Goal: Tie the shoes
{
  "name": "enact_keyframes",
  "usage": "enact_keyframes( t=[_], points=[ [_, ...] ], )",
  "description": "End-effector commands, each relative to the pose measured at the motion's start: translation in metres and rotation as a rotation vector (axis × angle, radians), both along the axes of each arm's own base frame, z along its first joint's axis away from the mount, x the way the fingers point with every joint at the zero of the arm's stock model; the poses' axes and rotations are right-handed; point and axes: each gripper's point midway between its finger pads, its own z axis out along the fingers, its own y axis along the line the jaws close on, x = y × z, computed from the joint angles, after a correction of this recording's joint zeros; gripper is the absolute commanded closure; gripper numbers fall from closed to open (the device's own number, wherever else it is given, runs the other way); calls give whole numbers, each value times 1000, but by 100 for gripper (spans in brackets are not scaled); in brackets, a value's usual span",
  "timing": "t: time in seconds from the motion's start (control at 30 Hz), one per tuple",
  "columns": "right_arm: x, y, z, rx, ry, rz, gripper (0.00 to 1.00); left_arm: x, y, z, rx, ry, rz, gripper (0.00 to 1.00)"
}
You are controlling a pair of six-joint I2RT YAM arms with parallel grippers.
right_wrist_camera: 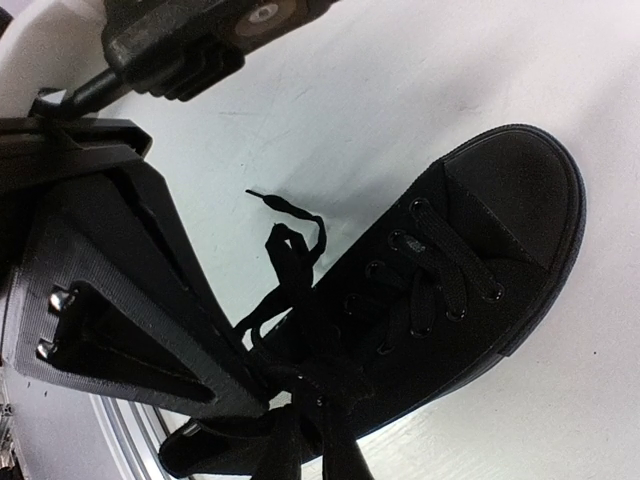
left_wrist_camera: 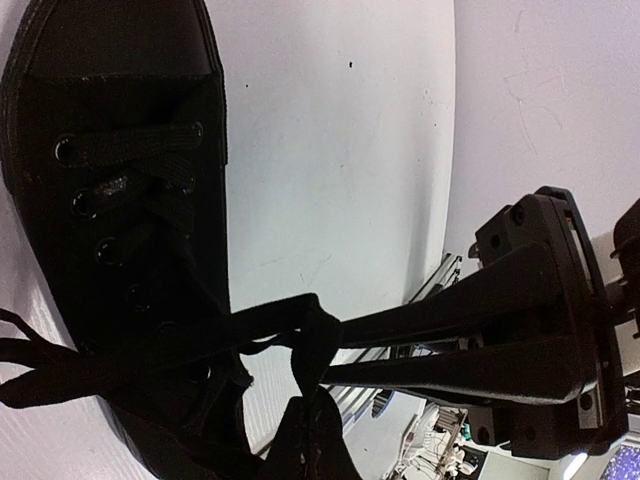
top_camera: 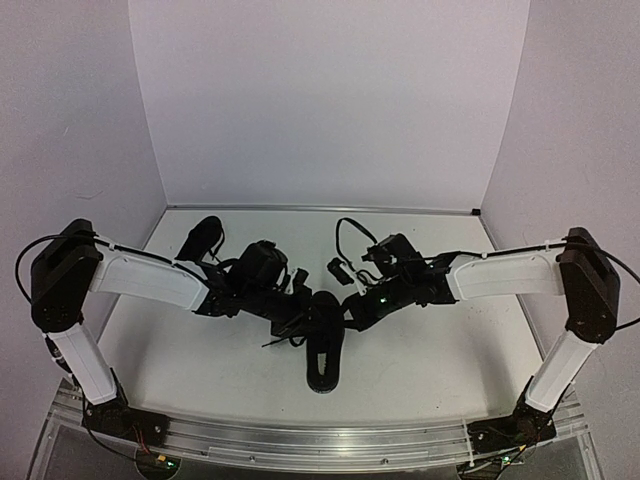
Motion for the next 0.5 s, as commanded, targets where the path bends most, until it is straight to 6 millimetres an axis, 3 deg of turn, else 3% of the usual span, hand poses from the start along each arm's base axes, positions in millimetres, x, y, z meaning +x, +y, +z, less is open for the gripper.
enact_keyframes(
  t=[0.0,0.3,0.47],
  points=[
    [0,1,20,52,-33,-11,91,-16,-7,11,-42,22,-52,100],
    [-10,-14,21,53,7,-67,70,-23,-9,-1,-35,49,-67,100],
    [-24,-27,26,84,50,-114,68,-24,-11,-9,-40,71,-60,100]
  ],
)
